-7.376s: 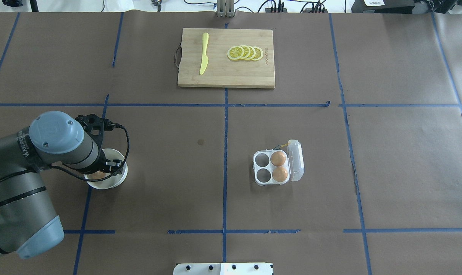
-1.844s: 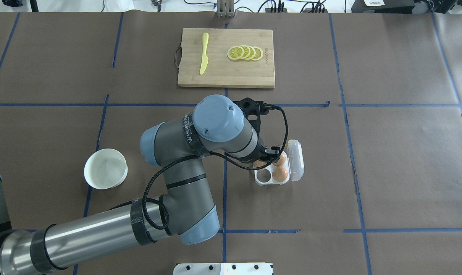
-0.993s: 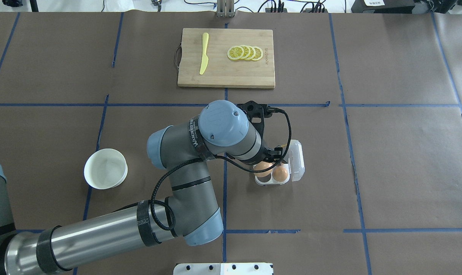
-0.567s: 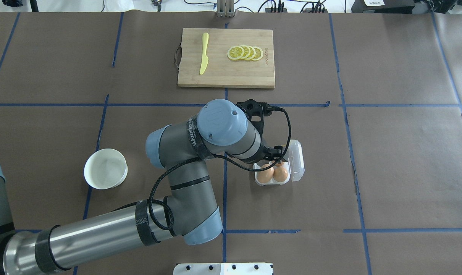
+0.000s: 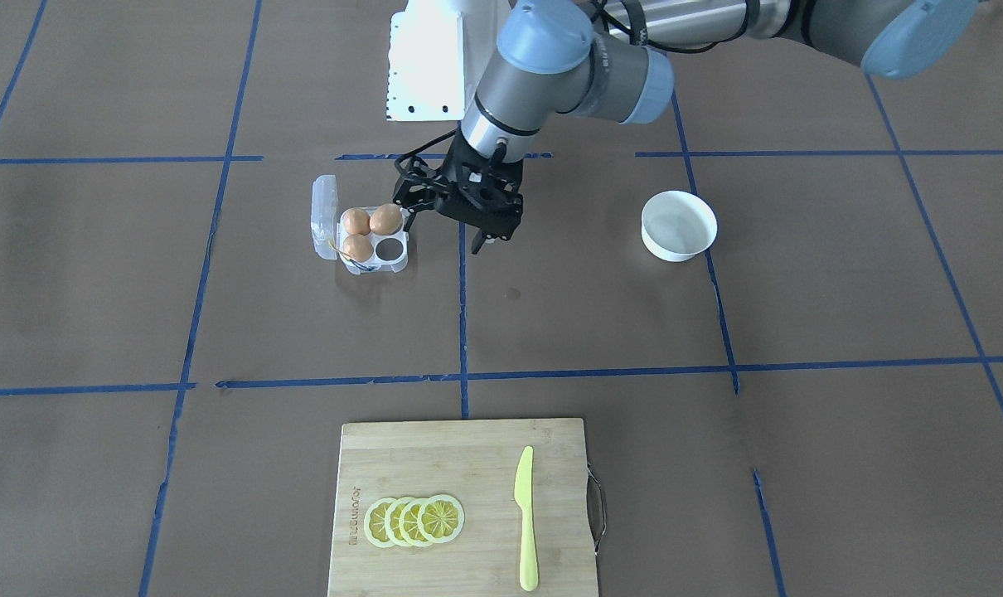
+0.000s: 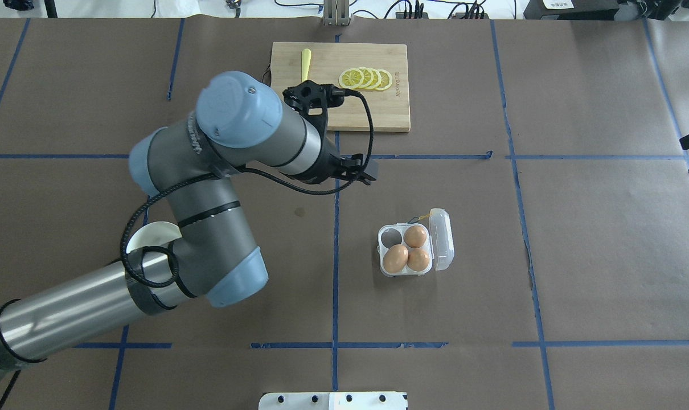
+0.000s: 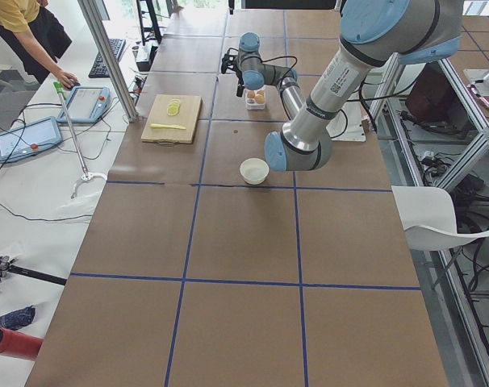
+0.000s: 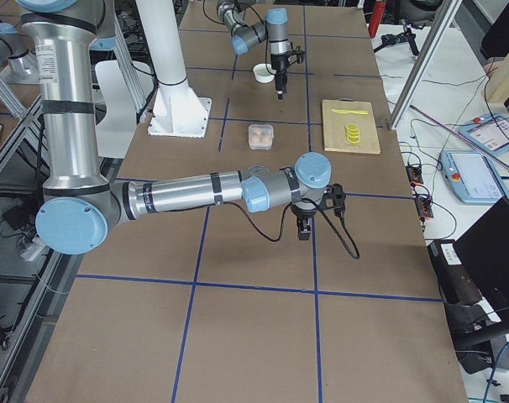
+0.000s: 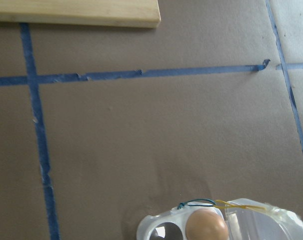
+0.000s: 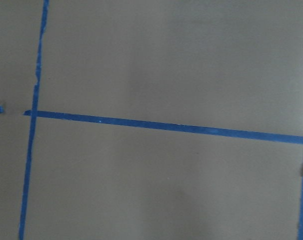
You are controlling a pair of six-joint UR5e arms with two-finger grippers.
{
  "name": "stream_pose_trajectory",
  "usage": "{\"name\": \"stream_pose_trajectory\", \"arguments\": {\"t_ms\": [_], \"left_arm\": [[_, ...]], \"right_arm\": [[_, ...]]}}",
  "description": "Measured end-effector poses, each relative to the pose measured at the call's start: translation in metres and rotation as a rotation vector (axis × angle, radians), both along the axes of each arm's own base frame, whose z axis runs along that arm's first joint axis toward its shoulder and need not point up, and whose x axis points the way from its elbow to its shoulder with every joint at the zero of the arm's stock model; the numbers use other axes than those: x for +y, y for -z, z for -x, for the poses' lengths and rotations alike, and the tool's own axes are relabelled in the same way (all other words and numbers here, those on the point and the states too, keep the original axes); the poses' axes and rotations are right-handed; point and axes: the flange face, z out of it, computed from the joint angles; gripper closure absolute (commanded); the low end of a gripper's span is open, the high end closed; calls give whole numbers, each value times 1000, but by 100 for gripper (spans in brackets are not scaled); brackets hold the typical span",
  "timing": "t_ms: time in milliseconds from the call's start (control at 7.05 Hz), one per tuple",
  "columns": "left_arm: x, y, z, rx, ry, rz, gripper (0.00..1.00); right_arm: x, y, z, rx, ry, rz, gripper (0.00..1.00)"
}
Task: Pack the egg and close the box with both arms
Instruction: 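Raise the left gripper away from the carton while the right arm moves in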
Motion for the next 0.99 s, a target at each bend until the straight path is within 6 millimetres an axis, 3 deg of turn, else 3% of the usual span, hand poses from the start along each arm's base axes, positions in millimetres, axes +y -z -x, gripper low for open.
{"name": "stream_pose_trajectory", "arguments": {"t_ms": [284, 567, 709, 993], "left_arm": [[-39, -45, 65, -49, -4, -77, 1], [-74, -89, 124, -112, -6, -159, 1], [-86, -102, 144, -134, -3, -182, 1], [-96, -120, 162, -157, -8, -193, 1]], "right_arm": [[24, 33, 82, -93, -52, -2, 0], [51, 63, 150, -130, -92, 26, 0], [68, 78, 182, -130, -105, 37, 0], [103, 102, 239, -126, -123, 46, 0]]}}
